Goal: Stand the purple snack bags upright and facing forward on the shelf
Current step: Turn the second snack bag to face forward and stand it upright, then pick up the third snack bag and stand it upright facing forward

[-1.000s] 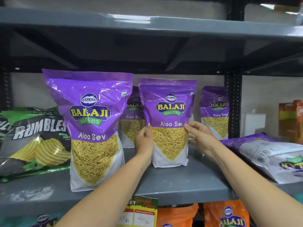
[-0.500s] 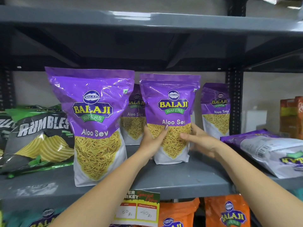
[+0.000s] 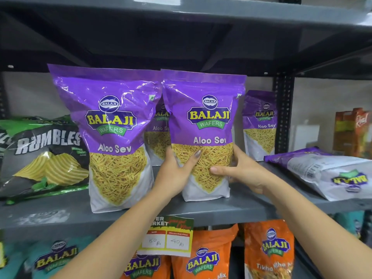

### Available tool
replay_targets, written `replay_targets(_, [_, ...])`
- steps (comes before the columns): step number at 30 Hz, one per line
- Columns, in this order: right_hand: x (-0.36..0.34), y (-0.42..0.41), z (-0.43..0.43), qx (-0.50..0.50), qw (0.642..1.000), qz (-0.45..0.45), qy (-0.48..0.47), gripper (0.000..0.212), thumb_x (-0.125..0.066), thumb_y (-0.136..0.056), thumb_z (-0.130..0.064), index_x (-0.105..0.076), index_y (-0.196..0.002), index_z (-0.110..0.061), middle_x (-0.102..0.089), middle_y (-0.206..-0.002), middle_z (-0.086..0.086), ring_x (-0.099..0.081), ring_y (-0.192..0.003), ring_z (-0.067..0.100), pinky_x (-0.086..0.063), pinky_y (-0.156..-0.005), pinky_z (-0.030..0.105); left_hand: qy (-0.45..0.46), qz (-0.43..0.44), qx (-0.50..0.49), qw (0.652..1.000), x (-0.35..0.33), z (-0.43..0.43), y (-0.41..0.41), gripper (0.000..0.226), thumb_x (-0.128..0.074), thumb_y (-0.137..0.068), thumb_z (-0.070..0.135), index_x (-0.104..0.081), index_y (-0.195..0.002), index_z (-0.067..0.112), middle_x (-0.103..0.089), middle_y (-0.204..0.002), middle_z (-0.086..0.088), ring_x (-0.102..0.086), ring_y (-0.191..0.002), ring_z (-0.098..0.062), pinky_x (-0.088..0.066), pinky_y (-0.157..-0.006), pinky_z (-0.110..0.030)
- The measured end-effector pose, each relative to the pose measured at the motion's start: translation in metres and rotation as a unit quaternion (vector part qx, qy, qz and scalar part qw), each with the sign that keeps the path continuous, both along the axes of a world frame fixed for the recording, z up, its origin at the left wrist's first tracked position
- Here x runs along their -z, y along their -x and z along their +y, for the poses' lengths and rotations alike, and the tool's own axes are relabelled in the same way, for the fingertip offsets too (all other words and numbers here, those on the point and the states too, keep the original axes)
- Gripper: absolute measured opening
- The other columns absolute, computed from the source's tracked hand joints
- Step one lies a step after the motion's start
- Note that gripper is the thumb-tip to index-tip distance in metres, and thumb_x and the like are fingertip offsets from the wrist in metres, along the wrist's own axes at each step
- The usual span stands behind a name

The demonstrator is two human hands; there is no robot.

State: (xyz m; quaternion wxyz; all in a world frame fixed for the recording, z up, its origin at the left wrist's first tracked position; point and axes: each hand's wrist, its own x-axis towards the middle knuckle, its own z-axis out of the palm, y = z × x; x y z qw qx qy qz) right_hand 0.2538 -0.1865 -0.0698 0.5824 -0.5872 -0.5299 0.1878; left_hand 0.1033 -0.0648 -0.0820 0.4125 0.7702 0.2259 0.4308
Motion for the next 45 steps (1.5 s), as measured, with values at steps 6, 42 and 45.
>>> replay_targets(6, [0.003,0.014,-0.015,0.019,1.000,0.008,-0.007,0.077,-0.086,-0.054,-0.027,-0.050,-0.121,-0.037,-0.069,-0.120,-0.004,-0.067,-0.111,0.013,-0.056,-0.090,0.035,-0.013,-0.010,0.017,1.000,0.003,-0.009,0.009,0.096,-0.052,-0.056,0.083,-0.038,-0.134,0.028,-0.059,-0.135,0.005,-0.055,-0.127,-0.023,-0.042,-0.109,-0.046])
replay_targets(42, [-0.068,-0.166,-0.153,0.381,0.801,-0.222,0.405,0.059,-0.044,-0.096,-0.042,-0.044,-0.142,-0.005,-0.044,-0.150,0.013,-0.048,-0.131,0.030,-0.039,-0.099,0.033,0.265,0.058,0.134,0.953,-0.014,-0.177,-0.245,0.068,-0.069,-0.062,0.026,-0.057,-0.125,0.006,-0.069,-0.119,-0.013,-0.070,-0.103,-0.031,-0.059,-0.089,-0.039])
replay_targets(45, [-0.068,-0.164,-0.156,0.396,0.849,-0.172,0.305,0.056,-0.056,-0.092,-0.037,-0.046,-0.136,-0.004,-0.058,-0.126,0.015,-0.059,-0.092,0.025,-0.041,-0.070,0.027,0.232,0.037,0.115,0.965,-0.020,-0.178,-0.235,0.065,-0.071,-0.064,0.027,-0.057,-0.124,0.006,-0.068,-0.117,-0.009,-0.068,-0.105,-0.030,-0.057,-0.089,-0.035])
